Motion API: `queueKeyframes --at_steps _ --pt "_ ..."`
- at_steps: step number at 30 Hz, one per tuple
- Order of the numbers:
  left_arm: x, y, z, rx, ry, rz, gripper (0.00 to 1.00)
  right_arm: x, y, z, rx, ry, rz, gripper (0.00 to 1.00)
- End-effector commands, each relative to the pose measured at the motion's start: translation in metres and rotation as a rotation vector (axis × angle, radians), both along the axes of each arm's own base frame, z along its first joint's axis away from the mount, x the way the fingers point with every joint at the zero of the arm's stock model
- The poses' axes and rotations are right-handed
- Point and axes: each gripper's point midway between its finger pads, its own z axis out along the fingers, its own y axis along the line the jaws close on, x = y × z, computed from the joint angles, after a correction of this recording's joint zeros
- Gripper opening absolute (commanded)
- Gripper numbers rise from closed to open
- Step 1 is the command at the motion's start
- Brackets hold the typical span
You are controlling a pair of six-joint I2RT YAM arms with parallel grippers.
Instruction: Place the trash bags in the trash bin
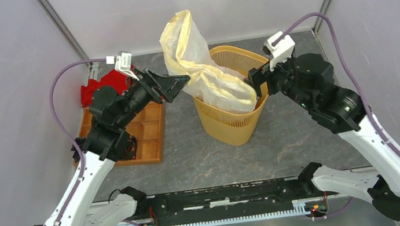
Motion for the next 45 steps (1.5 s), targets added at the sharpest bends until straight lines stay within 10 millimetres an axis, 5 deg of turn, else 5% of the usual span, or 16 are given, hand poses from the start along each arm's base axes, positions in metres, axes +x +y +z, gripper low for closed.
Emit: queueKeyframes --at_steps 1,6,10,14,18,20,28,35,41,45 --pt "-0.011 0.017 0.0 -0.006 0.105 0.061 1.0 -0.048 0.04 0.072 0.24 -0.167 0.332 0.98" --pt "-0.016 0.034 0.024 -0.094 0.107 0.142 0.98 -0.082 0.079 0.052 0.27 -0.167 0.639 0.98" --pt "-0.001 0.039 0.017 -0.099 0.175 0.212 0.9 -0.087 0.107 0.017 0.307 -0.041 0.766 0.98" --pt "0.013 0.034 0.012 -0.094 0.205 0.23 0.85 -0.097 0.124 -0.002 0.395 0.022 0.852 0.83" --pt "0.021 0.02 0.007 -0.068 0.234 0.186 0.76 -0.101 0.141 -0.026 0.426 0.101 0.882 0.5" --pt "0.022 0.014 0.002 -0.027 0.253 0.155 0.73 -0.099 0.144 -0.033 0.403 0.115 0.863 0.47" --pt "0.008 0.006 -0.03 0.097 0.284 0.069 0.82 -0.091 0.141 -0.024 0.355 0.077 0.806 0.56" --pt "0.005 0.011 -0.049 0.122 0.308 0.088 0.59 -0.045 0.122 0.002 0.267 0.022 0.556 0.81" --pt "0.007 -0.009 -0.051 0.104 0.324 -0.013 0.7 -0.01 0.12 0.006 0.251 0.073 0.382 0.93" --pt "0.006 -0.01 -0.059 0.113 0.337 -0.018 0.6 -0.001 0.137 0.006 0.235 0.097 0.36 0.94"
